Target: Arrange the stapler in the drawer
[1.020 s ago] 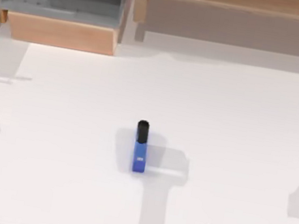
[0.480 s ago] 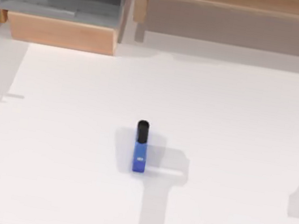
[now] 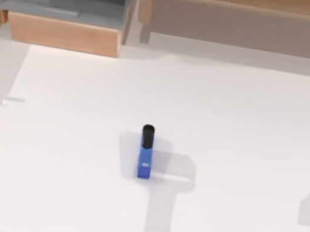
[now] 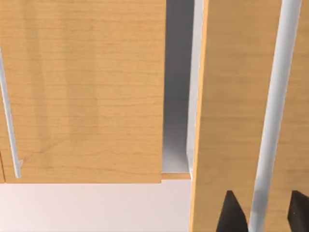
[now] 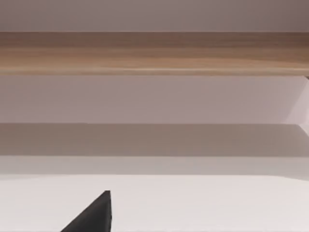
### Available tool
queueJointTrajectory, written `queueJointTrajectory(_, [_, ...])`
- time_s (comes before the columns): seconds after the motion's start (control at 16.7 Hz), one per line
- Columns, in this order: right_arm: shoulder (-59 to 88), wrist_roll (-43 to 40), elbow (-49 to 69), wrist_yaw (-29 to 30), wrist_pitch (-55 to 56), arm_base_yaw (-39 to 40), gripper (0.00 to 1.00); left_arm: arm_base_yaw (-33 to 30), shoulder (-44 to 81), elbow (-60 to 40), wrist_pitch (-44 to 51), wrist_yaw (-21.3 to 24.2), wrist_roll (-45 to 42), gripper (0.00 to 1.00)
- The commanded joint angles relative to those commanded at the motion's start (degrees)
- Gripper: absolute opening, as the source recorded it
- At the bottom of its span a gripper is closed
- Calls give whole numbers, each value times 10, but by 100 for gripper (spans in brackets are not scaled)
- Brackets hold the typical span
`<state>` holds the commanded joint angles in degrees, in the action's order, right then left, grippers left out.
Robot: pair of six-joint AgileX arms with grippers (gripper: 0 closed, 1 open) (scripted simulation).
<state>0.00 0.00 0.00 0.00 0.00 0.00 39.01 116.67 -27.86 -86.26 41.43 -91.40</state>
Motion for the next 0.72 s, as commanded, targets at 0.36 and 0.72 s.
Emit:
queueJointTrajectory(0.36, [0, 0, 0, 0, 0, 0, 100, 0, 0, 0, 0, 0, 0, 98])
queueJointTrajectory(0.72, [0, 0, 0, 0, 0, 0, 100, 0, 0, 0, 0, 0, 0, 100])
